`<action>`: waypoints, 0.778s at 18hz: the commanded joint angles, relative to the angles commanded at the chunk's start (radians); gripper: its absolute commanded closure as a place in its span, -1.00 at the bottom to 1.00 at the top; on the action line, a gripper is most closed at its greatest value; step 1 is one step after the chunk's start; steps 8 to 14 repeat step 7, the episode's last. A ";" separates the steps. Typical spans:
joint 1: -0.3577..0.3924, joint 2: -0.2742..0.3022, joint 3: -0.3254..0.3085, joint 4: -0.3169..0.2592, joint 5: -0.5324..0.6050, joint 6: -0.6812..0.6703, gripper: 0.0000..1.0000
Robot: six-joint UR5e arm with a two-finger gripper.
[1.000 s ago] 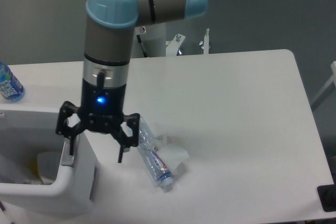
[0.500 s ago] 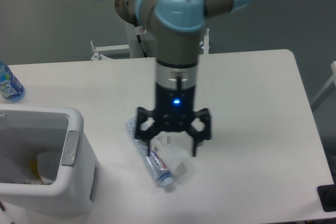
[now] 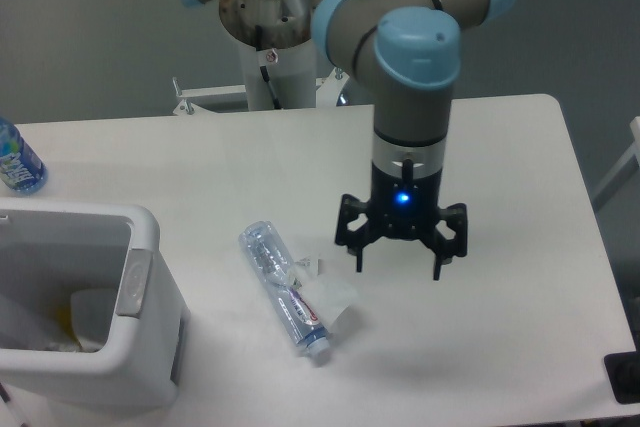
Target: Open the trash can
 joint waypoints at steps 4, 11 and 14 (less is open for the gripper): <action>0.002 0.005 0.003 -0.104 0.046 0.117 -1.00; 0.000 0.005 -0.005 -0.112 0.060 0.137 -1.00; 0.000 0.005 -0.005 -0.112 0.060 0.137 -1.00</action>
